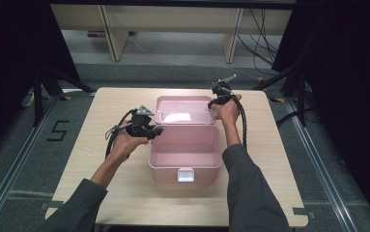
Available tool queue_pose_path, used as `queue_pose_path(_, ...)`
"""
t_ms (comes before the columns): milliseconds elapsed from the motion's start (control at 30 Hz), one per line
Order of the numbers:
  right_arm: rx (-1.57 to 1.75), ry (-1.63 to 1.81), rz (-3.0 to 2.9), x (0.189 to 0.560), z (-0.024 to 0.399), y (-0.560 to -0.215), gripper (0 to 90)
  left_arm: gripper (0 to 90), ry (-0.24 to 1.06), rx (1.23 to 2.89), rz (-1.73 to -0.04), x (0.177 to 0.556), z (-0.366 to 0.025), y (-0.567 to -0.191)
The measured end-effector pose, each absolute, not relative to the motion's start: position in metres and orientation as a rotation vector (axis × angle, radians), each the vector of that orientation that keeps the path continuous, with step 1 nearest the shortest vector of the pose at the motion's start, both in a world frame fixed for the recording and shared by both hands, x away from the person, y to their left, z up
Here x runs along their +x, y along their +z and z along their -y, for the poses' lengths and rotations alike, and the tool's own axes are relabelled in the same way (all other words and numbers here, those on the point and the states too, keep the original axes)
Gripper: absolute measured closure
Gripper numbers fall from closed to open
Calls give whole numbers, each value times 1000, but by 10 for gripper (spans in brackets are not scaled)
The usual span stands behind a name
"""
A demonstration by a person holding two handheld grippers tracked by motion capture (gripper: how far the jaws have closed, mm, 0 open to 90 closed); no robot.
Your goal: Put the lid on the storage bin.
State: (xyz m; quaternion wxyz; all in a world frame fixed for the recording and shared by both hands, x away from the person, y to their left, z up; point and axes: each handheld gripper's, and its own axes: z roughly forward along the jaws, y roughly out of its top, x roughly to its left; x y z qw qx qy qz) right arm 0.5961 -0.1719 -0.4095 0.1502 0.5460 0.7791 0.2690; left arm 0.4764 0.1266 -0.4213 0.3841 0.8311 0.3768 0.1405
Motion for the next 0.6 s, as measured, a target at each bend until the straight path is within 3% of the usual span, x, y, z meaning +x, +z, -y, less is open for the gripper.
queue_pose_path(600,1539,764,-2228,597,173,-411,772,761,369,2132,-930,476,-124,-421)
